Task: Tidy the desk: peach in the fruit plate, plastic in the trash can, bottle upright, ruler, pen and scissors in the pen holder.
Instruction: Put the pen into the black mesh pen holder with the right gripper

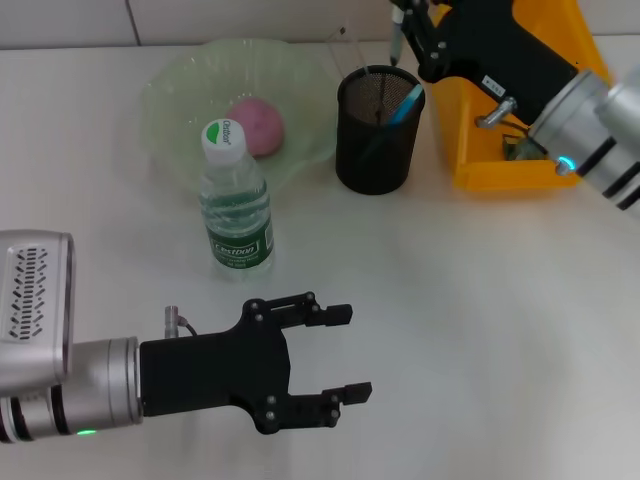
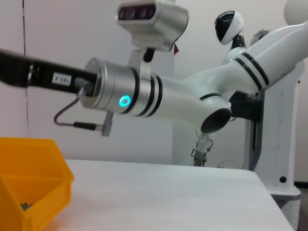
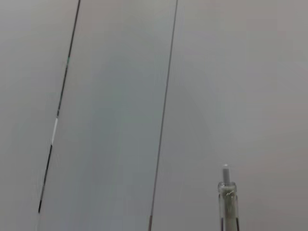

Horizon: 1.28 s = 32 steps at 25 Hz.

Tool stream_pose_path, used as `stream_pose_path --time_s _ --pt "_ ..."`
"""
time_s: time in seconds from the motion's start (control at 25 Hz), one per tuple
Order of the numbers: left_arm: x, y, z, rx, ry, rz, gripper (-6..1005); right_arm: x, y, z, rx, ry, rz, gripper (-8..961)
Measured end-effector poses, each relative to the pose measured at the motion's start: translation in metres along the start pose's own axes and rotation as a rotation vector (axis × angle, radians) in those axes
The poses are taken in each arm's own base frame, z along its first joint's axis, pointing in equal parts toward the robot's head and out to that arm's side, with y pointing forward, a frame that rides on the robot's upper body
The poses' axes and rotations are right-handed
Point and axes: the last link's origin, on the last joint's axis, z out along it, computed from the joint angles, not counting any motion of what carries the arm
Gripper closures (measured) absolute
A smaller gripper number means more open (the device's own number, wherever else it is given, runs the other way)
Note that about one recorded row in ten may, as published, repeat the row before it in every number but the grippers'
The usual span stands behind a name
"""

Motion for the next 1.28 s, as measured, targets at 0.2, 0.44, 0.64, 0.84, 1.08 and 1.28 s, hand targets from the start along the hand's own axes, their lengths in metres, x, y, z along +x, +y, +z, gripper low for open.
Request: stream_pose_path --time_s 0.2,0.44,0.64,0.84,1.08,1.28 --pt "0.001 0.003 -0.001 -0.001 0.023 -0.016 256 0.006 0.002 0.008 -0.014 0.037 0.004 796" --pt "0.001 0.005 -0.001 -0.008 0.028 -0.019 256 0.016 0.002 0.015 -0.020 0.102 0.023 792" --pt "0.001 0.005 -0.001 -0.011 0.029 -0.019 257 0.024 0.004 0.020 -0.024 0.168 0.055 788" --pt "0.001 0.006 -0.001 -0.014 0.027 -0.019 257 0.031 0.007 0.022 -0.034 0.226 0.065 784" --pt "0.000 0.006 -0.001 -0.013 0.027 -0.021 257 0.035 0.009 0.017 -0.033 0.235 0.071 779" --pt "0.000 0.006 -0.001 -0.012 0.027 -0.021 256 0.035 0.012 0.006 -0.040 0.209 0.082 776"
